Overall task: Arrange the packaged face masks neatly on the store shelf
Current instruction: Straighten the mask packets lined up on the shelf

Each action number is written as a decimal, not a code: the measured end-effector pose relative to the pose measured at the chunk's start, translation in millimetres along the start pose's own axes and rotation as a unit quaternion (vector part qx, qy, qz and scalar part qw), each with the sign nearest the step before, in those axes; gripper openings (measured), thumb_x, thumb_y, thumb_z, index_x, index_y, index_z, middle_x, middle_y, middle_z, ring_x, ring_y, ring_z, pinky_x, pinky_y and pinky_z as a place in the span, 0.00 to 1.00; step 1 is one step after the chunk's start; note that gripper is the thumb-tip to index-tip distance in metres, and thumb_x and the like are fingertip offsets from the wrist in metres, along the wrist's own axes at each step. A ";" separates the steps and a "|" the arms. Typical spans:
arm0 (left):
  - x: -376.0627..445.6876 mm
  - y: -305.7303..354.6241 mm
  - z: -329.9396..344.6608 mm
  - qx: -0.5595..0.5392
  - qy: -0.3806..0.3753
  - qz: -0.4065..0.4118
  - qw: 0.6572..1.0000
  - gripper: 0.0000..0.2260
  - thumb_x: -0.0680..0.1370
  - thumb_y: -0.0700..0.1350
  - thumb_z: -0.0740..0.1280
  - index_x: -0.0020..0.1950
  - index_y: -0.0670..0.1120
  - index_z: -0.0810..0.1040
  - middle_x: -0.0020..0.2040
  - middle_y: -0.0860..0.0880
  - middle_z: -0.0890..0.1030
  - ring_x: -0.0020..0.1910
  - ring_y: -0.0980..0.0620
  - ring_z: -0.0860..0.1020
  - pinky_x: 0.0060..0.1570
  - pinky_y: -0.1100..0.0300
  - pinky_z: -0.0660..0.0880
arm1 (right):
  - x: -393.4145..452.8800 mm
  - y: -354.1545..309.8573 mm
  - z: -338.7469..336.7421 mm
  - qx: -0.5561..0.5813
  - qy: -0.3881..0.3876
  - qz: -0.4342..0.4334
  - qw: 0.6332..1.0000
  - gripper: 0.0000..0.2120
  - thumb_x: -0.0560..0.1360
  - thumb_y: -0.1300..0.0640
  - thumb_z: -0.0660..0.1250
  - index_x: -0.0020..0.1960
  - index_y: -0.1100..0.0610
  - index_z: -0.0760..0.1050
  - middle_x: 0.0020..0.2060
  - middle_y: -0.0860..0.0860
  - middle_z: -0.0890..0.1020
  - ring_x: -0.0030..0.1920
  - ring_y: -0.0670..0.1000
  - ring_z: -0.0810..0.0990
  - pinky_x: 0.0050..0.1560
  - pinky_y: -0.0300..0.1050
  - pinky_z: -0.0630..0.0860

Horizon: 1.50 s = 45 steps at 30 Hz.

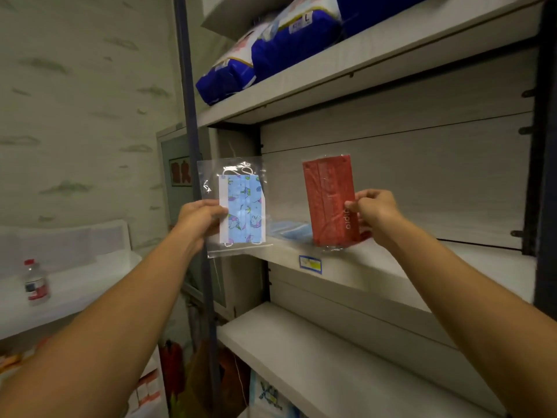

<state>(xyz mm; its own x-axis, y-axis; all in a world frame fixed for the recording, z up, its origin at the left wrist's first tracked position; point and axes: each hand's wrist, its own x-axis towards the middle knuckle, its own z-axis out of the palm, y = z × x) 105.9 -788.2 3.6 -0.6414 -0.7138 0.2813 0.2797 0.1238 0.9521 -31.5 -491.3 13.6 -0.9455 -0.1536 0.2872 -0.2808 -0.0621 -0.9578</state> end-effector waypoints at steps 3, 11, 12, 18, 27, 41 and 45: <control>35.5 2.8 9.2 -0.009 0.007 0.010 1.000 0.06 0.75 0.33 0.71 0.49 0.42 0.81 0.49 0.40 0.86 0.46 0.41 0.85 0.50 0.43 0.82 | 35.7 1.1 8.2 0.008 0.017 -0.010 1.000 0.13 0.78 0.67 0.68 0.40 0.53 0.71 0.39 0.52 0.80 0.38 0.50 0.78 0.36 0.43 0.72; 106.5 1.1 39.2 -0.063 -0.001 0.017 0.998 0.10 0.74 0.32 0.71 0.54 0.40 0.83 0.47 0.41 0.86 0.42 0.45 0.86 0.37 0.55 0.82 | 102.5 16.7 17.9 0.022 0.059 -0.013 0.998 0.12 0.77 0.67 0.69 0.40 0.53 0.72 0.42 0.54 0.81 0.44 0.54 0.80 0.50 0.51 0.80; 110.6 0.0 44.0 -0.061 -0.006 0.018 0.998 0.09 0.74 0.32 0.71 0.53 0.41 0.83 0.46 0.42 0.86 0.42 0.46 0.86 0.37 0.56 0.82 | 106.8 18.8 19.1 0.020 0.061 -0.013 0.998 0.12 0.77 0.67 0.69 0.41 0.54 0.72 0.42 0.54 0.81 0.46 0.54 0.81 0.52 0.52 0.80; 140.9 -21.4 68.3 -0.063 -0.040 0.011 0.997 0.08 0.75 0.31 0.70 0.52 0.40 0.83 0.47 0.42 0.86 0.38 0.48 0.86 0.34 0.58 0.81 | 127.1 34.2 32.4 -0.013 0.067 -0.018 0.998 0.12 0.77 0.66 0.69 0.39 0.54 0.73 0.41 0.55 0.82 0.45 0.55 0.82 0.46 0.49 0.80; 202.1 -53.1 92.7 -0.089 -0.124 -0.032 0.988 0.10 0.76 0.32 0.70 0.55 0.40 0.82 0.50 0.40 0.86 0.43 0.45 0.86 0.36 0.53 0.83 | 150.8 44.2 55.3 -0.032 0.122 -0.037 0.991 0.11 0.74 0.64 0.72 0.39 0.52 0.75 0.41 0.55 0.84 0.49 0.58 0.85 0.56 0.60 0.81; 276.0 -106.6 171.4 -0.100 -0.317 -0.098 0.938 0.08 0.74 0.29 0.71 0.52 0.36 0.80 0.45 0.38 0.83 0.38 0.46 0.83 0.43 0.50 0.84 | 147.2 73.5 81.1 -0.013 0.259 -0.034 0.965 0.13 0.77 0.70 0.68 0.39 0.56 0.73 0.36 0.54 0.80 0.35 0.50 0.79 0.35 0.44 0.75; 271.8 -134.6 185.4 -0.049 -0.325 -0.098 0.939 0.09 0.71 0.31 0.73 0.50 0.32 0.80 0.48 0.33 0.83 0.44 0.39 0.83 0.54 0.36 0.79 | 147.4 83.3 77.5 -0.018 0.285 -0.024 0.958 0.11 0.77 0.70 0.67 0.40 0.57 0.73 0.35 0.54 0.79 0.33 0.50 0.78 0.35 0.45 0.74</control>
<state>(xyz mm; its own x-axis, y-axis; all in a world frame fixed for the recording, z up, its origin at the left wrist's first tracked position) -238.6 -871.1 -25.9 -0.9794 -0.1409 0.1449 0.1536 -0.0525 0.9867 -181.5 -595.6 -22.7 -0.8645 0.4134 0.2859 -0.3228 -0.0207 -0.9462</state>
